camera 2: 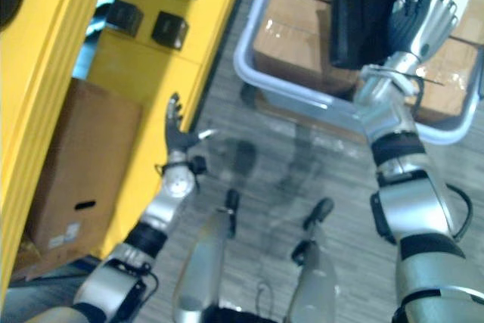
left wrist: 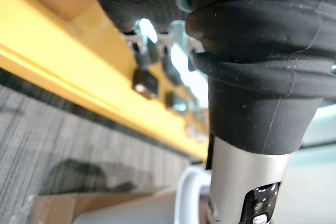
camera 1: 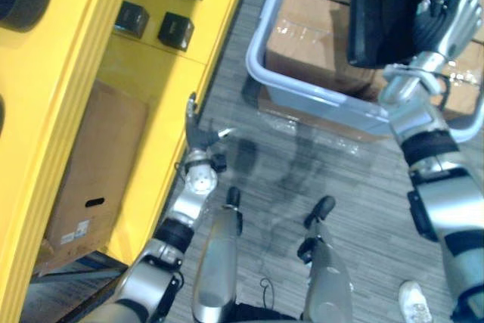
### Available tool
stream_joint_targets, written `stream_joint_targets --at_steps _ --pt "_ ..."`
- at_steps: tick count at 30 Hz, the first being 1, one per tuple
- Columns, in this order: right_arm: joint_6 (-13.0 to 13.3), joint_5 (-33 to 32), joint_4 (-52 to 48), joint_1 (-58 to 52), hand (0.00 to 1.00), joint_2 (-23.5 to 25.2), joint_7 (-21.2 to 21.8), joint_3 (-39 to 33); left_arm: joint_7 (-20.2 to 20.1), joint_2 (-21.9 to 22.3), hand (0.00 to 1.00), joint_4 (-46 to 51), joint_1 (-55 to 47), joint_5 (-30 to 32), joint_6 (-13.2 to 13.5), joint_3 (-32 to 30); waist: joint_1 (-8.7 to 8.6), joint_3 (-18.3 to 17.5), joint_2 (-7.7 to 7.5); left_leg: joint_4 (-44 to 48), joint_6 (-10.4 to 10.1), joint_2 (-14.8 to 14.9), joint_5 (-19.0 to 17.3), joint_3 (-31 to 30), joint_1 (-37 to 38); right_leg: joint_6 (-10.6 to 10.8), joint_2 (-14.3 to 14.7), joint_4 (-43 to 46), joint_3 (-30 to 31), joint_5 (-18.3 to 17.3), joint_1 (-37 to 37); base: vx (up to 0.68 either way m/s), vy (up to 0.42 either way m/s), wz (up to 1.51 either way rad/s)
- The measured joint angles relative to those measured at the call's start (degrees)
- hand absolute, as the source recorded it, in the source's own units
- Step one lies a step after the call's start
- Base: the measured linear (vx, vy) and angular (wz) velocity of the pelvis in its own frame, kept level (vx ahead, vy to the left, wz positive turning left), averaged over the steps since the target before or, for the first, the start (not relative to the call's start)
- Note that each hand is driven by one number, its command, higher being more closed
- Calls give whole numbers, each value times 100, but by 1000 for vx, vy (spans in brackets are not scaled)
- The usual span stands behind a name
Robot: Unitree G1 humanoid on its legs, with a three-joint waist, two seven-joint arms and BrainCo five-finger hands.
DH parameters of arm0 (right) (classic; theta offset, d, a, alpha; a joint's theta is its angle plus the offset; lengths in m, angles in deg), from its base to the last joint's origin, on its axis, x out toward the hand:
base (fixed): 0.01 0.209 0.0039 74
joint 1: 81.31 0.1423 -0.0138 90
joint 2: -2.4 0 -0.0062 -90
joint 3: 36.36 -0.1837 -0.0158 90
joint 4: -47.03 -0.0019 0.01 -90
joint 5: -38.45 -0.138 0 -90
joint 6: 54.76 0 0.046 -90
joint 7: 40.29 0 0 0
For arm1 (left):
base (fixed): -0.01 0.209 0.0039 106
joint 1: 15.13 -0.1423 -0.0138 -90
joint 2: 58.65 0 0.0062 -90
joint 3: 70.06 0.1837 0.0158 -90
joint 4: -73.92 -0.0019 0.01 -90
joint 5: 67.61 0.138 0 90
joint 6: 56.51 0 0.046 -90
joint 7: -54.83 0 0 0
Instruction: Walk over and take plastic housings, then place them on the shelf
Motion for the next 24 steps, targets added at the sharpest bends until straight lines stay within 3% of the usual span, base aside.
stream_joint_targets --at_steps 3,6,9,11,15,20,24 --pt "5 20 -46 42 100 109 -33 5 -13 44 0 -171 91 -196 -25 17 -27 2 -39 78 -7 65 -50 69 0 -9 57 -4 68 6 -7 -27 49 -13" --pt "103 219 -312 63 100 176 -91 6 -237 108 0 -406 153 -1111 12 -17 -135 -1 -124 80 -8 91 -53 117 19 -23 79 -15 111 19 -16 -29 44 -10" --pt "256 594 -793 65 100 311 -92 3 -819 138 0 -539 216 -2132 66 -47 -337 -9 -380 86 -18 122 -59 172 66 -41 101 -17 191 37 -15 -23 48 -11" --pt "349 746 -986 64 100 350 -83 1 -1155 199 0 -539 239 -2532 167 -47 -359 -19 -470 79 -22 137 -65 265 174 -47 100 -17 268 54 15 -21 57 -18" --pt "628 1190 -1724 -110 100 488 35 1 -1854 283 0 -519 453 -3478 365 -48 -502 -24 -504 -46 -19 150 -88 461 635 -50 96 -100 413 57 321 -25 53 -17" --pt "940 1622 -2333 -700 100 579 246 -10 -2421 219 0 -202 551 -4214 514 -47 -714 -56 -560 -223 -21 135 -88 547 979 -47 99 -258 450 23 618 -34 47 -7" --pt "1075 1806 -2699 -1188 100 754 524 -65 -2600 183 0 155 550 -4518 587 -35 -782 -62 -603 -417 -63 129 -59 624 1322 -14 107 -341 502 74 850 21 42 -9"
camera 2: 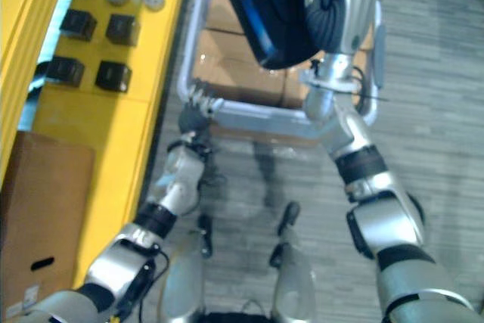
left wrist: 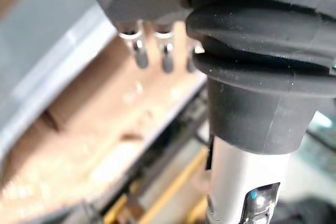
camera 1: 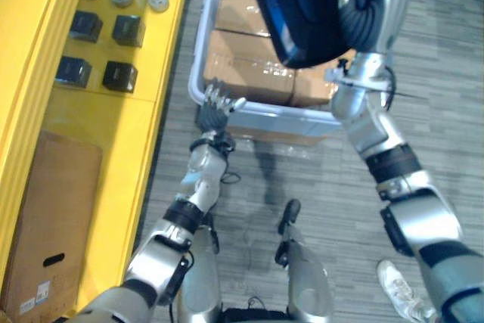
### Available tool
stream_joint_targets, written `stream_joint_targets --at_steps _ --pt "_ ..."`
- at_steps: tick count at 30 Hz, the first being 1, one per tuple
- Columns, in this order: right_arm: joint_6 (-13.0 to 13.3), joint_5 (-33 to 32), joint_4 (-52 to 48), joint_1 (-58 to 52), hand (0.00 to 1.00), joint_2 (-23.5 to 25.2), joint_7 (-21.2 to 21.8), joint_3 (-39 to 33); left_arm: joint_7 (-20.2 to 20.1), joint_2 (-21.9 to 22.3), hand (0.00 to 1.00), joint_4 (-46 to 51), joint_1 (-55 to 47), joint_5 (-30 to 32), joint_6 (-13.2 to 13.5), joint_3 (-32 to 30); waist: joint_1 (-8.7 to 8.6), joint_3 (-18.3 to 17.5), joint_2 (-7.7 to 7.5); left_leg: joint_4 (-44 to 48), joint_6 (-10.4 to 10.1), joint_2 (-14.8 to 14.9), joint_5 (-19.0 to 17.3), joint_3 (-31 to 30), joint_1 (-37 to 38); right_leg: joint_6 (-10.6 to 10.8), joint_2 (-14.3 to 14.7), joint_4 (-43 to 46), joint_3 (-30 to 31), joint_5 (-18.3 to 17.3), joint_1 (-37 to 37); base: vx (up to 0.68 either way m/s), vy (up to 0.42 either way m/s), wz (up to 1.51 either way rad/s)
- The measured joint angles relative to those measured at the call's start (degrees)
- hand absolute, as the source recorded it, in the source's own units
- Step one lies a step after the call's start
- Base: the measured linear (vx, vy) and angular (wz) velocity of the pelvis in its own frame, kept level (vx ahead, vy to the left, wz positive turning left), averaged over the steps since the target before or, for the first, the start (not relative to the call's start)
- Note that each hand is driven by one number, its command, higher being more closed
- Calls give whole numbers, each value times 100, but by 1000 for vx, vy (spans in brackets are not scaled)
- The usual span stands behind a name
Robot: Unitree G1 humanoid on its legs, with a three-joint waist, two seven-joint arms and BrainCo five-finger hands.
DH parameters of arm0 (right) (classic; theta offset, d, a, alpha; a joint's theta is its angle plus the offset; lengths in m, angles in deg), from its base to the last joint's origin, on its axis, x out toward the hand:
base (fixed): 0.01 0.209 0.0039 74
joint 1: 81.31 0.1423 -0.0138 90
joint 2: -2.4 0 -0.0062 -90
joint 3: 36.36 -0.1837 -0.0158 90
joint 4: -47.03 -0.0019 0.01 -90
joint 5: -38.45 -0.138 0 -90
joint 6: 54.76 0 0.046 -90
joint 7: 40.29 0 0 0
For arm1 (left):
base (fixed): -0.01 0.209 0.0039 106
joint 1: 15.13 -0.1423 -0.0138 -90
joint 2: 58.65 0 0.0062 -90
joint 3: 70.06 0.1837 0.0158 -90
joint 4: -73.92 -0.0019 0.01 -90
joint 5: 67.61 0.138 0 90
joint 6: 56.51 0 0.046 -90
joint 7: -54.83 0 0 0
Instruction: Walk over and take plastic housings, then place them on the shelf
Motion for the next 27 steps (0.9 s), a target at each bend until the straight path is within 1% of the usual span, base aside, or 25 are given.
stream_joint_targets --at_steps 2,3,4,6,7,9,10,14,15,17,21,22,23,27 --pt "50 124 -128 -223 100 46 143 0 -74 -2 0 285 0 -30 105 0 -26 -11 -14 -128 -21 -7 14 26 230 3 7 -32 10 4 165 54 39 -3" --pt "50 127 -139 -239 100 48 156 0 -74 -2 0 308 0 -30 106 0 -26 -18 -17 -137 -24 -8 15 29 243 3 7 -37 11 4 172 57 41 -2" --pt "61 170 -167 -326 100 98 225 0 -74 -7 0 404 1 -23 154 0 -31 -66 -58 -226 -35 -16 26 87 348 7 10 -97 16 6 262 61 52 -7" --pt "116 171 -170 -445 100 205 306 1 -51 -7 0 404 -29 13 169 0 -33 -211 -129 -332 -41 -29 47 132 409 7 8 -135 35 6 266 54 47 -5" --pt "187 176 -183 -560 100 235 332 4 -35 -4 0 405 -44 30 169 0 -36 -309 -167 -368 -49 -31 53 131 418 12 16 -184 28 10 283 51 45 4" --pt "256 186 -190 -680 100 275 422 18 8 5 0 409 -76 35 161 3 -42 -351 -184 -437 -53 -38 62 129 537 17 23 -220 25 13 389 49 50 3" --pt "287 192 -193 -786 100 331 460 34 86 8 0 411 -141 98 132 3 -47 -441 -198 -509 -61 -54 77 130 591 18 20 -267 20 13 438 29 36 1" --pt "397 196 -204 -1001 100 404 551 164 170 11 0 417 -289 316 38 9 -53 -689 -192 -609 -71 -67 102 118 629 35 18 -284 -2 -2 455 26 42 4" --pt "419 211 -234 -1068 100 441 557 205 186 13 0 417 -313 330 -14 16 -53 -766 -198 -618 -71 -70 102 120 640 36 15 -284 -2 -2 462 3 54 1" --pt "440 211 -278 -1173 100 516 557 209 239 12 0 418 -344 531 -138 42 -52 -809 -198 -656 -71 -76 102 125 721 39 9 -287 0 -4 529 -5 46 0" --pt "448 207 -590 -1381 100 591 595 320 315 52 0 418 -383 537 -315 66 -50 -1008 -233 -702 -67 -95 107 131 760 71 -10 -289 1 -52 549 -16 35 0" --pt "493 206 -677 -1414 100 614 661 393 315 53 0 415 -390 537 -360 74 -53 -1057 -241 -707 -68 -94 108 130 775 70 -9 -289 6 -54 553 -13 33 -4" --pt "555 209 -696 -1422 100 634 678 458 316 54 0 414 -394 539 -363 92 -53 -1071 -251 -712 -68 -94 107 132 809 71 -10 -289 11 -55 579 -10 27 -3" --pt "558 201 -721 -1530 100 682 803 458 310 42 0 303 -454 535 -383 109 -49 -1203 -302 -719 -68 -97 107 129 811 74 -13 -291 6 -57 581 -7 15 0"
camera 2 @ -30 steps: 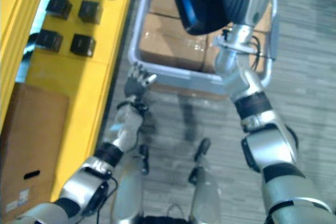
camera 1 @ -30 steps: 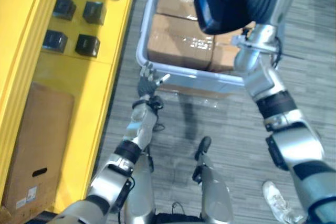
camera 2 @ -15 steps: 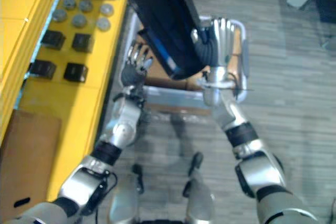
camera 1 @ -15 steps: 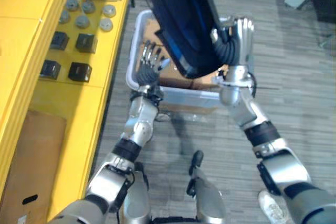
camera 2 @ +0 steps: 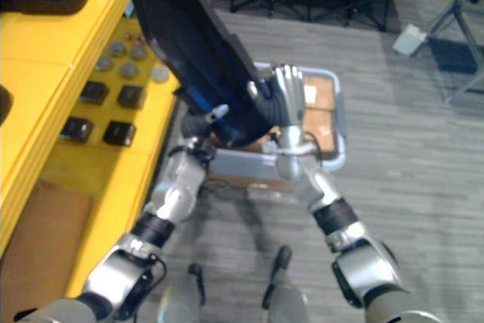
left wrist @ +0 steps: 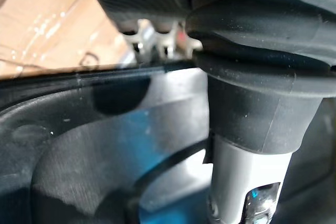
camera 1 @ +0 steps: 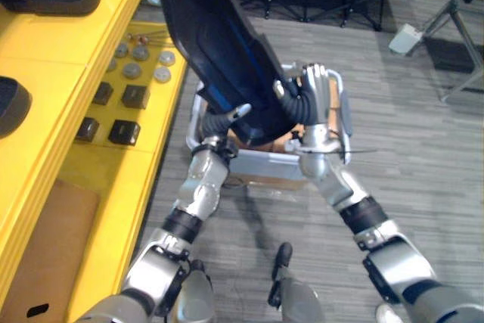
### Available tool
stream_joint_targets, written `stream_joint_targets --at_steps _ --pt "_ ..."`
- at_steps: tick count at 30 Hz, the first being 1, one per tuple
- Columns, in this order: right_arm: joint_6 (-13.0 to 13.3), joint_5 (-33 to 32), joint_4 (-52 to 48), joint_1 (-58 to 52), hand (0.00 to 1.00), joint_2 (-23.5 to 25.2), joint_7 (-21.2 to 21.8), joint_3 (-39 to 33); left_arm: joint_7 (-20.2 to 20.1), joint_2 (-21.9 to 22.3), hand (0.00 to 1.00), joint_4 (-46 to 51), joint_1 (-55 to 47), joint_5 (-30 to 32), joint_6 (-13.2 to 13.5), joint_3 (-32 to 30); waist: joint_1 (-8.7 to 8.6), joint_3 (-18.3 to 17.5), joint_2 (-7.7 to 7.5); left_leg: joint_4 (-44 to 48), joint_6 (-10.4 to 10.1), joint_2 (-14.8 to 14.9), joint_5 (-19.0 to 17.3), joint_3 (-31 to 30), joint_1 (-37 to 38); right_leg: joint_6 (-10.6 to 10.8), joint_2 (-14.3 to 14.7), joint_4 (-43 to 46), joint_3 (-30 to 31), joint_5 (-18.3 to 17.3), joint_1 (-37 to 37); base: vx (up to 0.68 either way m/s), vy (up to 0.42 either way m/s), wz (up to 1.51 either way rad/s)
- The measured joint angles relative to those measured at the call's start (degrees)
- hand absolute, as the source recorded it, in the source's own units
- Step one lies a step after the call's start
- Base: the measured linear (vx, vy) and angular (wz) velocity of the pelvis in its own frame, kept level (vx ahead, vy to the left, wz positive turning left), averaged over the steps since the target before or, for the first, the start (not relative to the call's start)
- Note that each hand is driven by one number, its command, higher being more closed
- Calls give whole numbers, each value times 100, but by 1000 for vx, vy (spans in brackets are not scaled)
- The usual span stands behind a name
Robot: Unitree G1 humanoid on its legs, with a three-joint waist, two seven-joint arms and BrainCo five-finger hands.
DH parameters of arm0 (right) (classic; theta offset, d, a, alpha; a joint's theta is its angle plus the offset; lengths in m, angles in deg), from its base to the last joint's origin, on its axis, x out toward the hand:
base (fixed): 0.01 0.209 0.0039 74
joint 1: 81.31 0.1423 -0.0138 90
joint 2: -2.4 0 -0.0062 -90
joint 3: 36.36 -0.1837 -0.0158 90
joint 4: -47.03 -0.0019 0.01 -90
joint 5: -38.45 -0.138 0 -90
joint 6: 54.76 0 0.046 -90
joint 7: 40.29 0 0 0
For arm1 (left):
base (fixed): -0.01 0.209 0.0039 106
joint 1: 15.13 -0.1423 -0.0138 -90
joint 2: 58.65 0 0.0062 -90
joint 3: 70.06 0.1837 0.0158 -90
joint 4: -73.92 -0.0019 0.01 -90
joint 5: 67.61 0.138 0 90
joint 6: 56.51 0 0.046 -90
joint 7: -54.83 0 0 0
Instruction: Walk over and take plastic housings, then place them on the shelf
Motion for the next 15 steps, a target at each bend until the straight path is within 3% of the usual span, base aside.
stream_joint_targets --at_steps 5,6,15 --pt "-2 -21 -108 -382 100 93 251 61 -38 4 0 -16 -289 -5 -77 35 -1 -209 -58 -54 -2 -14 2 1 54 2 -10 -1 -2 0 31 2 7 0" --pt "-2 -19 -108 -435 100 101 252 88 -43 3 100 -16 -333 -7 -84 50 -1 -209 -58 -70 -2 -16 2 2 101 3 -12 -3 -2 -2 72 0 0 0" --pt "64 -268 -54 -1010 100 144 198 117 -263 -50 100 -16 -466 -446 -185 189 -4 -424 -93 -307 -48 -35 103 -24 201 16 -23 -5 -97 -97 95 2 1 3"
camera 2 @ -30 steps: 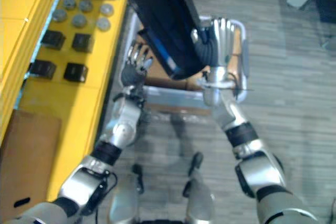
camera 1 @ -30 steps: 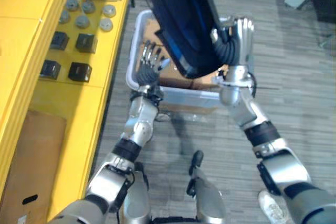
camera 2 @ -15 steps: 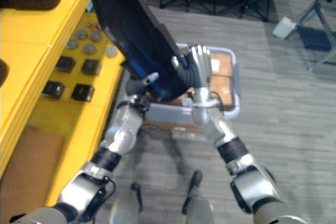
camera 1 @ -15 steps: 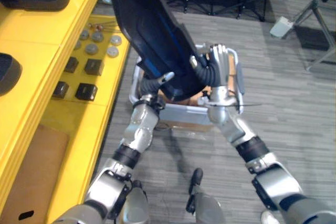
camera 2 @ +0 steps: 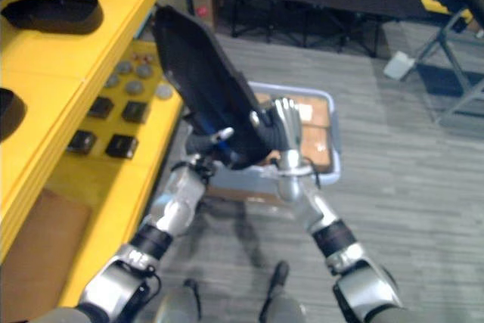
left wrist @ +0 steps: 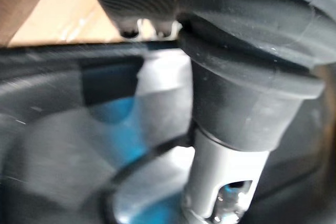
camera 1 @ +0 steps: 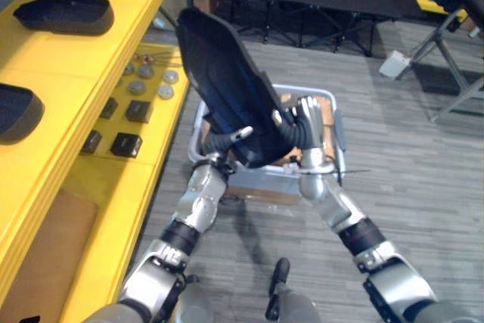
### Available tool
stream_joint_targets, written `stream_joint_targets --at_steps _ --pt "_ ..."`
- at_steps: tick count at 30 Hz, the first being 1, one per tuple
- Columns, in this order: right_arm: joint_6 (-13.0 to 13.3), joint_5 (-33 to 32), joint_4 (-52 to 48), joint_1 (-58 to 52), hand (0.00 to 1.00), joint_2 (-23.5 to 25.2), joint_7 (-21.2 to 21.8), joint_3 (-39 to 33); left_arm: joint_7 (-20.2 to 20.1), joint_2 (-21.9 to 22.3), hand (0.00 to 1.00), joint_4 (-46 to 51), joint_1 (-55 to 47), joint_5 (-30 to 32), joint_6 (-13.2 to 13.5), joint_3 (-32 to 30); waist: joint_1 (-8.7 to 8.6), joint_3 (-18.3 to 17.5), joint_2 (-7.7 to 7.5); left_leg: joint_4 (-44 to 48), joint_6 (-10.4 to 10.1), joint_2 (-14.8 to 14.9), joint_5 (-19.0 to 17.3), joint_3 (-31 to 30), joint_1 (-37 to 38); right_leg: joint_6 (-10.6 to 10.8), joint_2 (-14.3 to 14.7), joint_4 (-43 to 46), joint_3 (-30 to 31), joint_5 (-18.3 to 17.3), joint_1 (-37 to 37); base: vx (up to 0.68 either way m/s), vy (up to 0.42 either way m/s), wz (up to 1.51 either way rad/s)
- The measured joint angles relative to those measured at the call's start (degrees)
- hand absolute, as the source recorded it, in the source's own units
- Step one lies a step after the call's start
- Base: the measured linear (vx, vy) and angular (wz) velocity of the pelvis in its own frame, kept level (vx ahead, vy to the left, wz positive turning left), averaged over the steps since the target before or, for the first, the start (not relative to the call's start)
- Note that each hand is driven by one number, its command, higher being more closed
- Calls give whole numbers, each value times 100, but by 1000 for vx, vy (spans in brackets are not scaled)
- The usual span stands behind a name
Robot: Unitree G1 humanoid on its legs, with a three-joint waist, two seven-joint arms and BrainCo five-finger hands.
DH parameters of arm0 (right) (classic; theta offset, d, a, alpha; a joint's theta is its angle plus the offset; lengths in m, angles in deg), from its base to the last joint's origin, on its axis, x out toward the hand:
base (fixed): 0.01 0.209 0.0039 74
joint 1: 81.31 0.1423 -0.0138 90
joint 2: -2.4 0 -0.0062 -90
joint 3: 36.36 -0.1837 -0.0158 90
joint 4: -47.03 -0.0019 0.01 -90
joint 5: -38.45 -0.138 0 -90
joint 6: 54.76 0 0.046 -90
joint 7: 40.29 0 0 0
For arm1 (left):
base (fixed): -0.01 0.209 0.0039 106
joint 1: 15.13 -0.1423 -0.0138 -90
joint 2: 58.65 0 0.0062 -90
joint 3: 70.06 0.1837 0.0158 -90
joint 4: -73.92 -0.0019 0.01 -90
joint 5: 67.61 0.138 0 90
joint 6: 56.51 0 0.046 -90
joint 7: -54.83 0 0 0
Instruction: Walk over and take plastic housings, then place them on the shelf
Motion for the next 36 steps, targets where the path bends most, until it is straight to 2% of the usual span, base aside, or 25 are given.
stream_joint_targets --at_steps 4,10,11,14,19,21,23,24,26,29,30,32,36 --pt "147 -33 122 -181 100 96 -108 86 -159 5 100 -4 -100 -530 7 -1 -43 -87 3 -162 -16 -13 68 17 118 -3 2 -1 -4 1 30 37 9 -1" --pt "270 -111 136 -385 100 207 -233 120 -214 5 100 -80 -151 -530 6 -5 -47 -265 4 -314 6 -81 130 -7 208 5 -51 -14 -37 -7 79 9 19 3" --pt "271 -110 139 -458 0 227 -241 146 -232 11 100 -80 -236 -525 6 -1 -48 -354 14 -343 13 -98 137 -6 213 9 -71 -51 -43 -21 78 -12 27 4" --pt "323 -112 186 -680 0 263 -352 312 -304 12 100 -80 -474 -460 20 -12 -50 -532 6 -375 11 -114 150 -33 224 24 -91 -56 -91 -79 92 1 9 4" --pt "563 -237 208 -948 0 296 -376 478 -397 -6 100 -79 -643 -220 150 -87 -79 -557 -10 -486 -12 -121 195 -154 349 3 -91 -58 -229 -202 257 2 -5 12" --pt "679 -273 197 -1020 0 301 -369 578 -346 -8 100 -45 -684 83 237 -235 -60 -562 -15 -571 -24 -121 227 -154 399 3 -88 -58 -246 -231 270 0 0 0" --pt "693 -392 180 -1096 0 306 -357 663 -57 -9 100 94 -737 745 278 -310 -55 -563 -14 -583 -30 -108 231 -174 397 5 -86 -58 -280 -252 278 24 -4 5" --pt "724 -631 177 -1155 0 307 -273 706 206 -11 100 178 -769 1322 308 -333 -48 -564 -14 -595 -35 -99 234 -196 396 -5 -85 -58 -307 -258 287 32 3 9" --pt "773 -1734 62 -1351 0 377 516 747 1032 -9 100 547 -957 3045 304 -503 -38 -581 -19 -665 -55 -86 277 -244 400 8 -66 -57 -367 -235 291 53 -5 10" --pt "775 -2563 -333 -1645 0 452 1220 750 1616 -31 100 1045 -1358 4307 200 -726 -16 -655 14 -685 -54 -77 276 -282 409 29 -21 -55 -414 -211 324 82 -8 7" --pt "775 -2723 -477 -1687 0 452 1337 742 1700 -26 100 1144 -1453 4523 175 -796 -15 -657 17 -689 -54 -75 275 -289 432 28 -18 -13 -451 -211 352 70 14 7" --pt "782 -3453 -1164 -1870 0 452 1700 607 2020 6 100 1375 -1824 5213 106 -1138 27 -733 16 -723 -40 -76 256 -293 511 27 -17 -9 -508 -212 429 33 22 4" --pt "805 -4516 -2170 -2202 0 524 2190 -72 2348 -27 100 1838 -2373 5859 103 -1617 68 -818 0 -682 -37 -79 210 -257 517 11 -20 -58 -515 -366 442 -31 33 -1"
